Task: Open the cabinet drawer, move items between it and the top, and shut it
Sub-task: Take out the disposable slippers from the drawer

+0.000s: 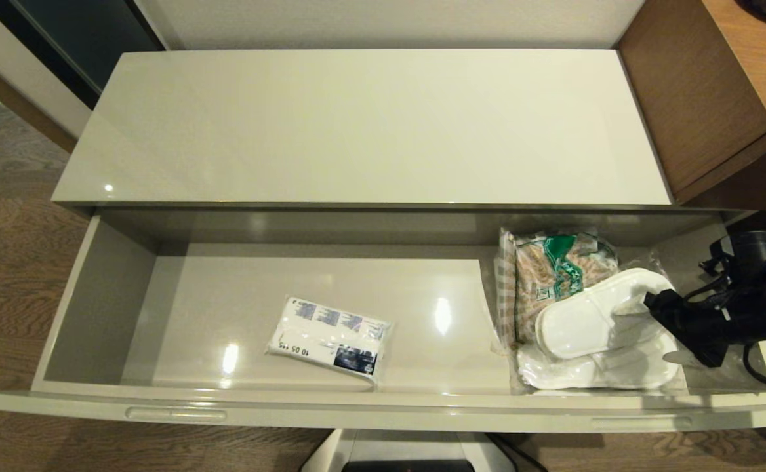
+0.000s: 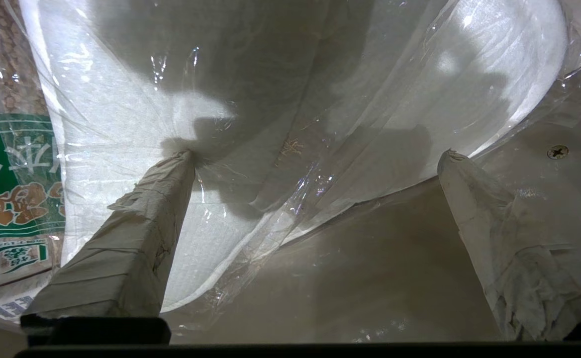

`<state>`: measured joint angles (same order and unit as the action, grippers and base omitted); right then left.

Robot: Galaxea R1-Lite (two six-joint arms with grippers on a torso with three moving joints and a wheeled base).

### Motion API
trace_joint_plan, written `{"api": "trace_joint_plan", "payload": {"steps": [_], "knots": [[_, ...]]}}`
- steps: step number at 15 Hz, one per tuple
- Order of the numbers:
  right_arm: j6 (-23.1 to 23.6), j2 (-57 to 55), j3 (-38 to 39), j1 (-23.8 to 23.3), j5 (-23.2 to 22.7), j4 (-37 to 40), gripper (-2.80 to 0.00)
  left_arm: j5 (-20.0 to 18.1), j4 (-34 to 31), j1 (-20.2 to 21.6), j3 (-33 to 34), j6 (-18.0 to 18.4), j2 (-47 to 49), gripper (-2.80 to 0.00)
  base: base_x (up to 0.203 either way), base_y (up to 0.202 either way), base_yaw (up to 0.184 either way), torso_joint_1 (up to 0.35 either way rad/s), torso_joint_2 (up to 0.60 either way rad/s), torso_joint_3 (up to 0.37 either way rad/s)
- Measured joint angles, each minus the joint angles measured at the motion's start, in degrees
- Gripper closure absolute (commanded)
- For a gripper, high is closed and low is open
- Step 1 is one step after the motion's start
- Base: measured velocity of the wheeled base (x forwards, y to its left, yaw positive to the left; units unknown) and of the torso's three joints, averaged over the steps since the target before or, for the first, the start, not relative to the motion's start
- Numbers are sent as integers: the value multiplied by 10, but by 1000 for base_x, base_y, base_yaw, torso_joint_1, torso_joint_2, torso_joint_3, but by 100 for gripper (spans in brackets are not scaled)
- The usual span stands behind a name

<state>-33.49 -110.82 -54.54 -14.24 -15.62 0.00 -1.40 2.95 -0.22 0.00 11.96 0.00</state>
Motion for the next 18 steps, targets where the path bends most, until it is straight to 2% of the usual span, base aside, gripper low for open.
{"api": "trace_joint_plan", "payload": {"steps": [15, 16, 18], "knots": [[3, -67, -6, 1, -1, -25, -280, 0, 0, 1, 0, 0, 0, 0, 0, 0, 0, 0, 0, 0], [8, -68, -5, 1, -1, -25, 0, 0, 0, 0, 0, 0, 0, 0, 0, 0, 0, 0, 0, 0], [14, -68, -3, 1, -1, -26, 0, 0, 0, 0, 0, 0, 0, 0, 0, 0, 0, 0, 0, 0]]}}
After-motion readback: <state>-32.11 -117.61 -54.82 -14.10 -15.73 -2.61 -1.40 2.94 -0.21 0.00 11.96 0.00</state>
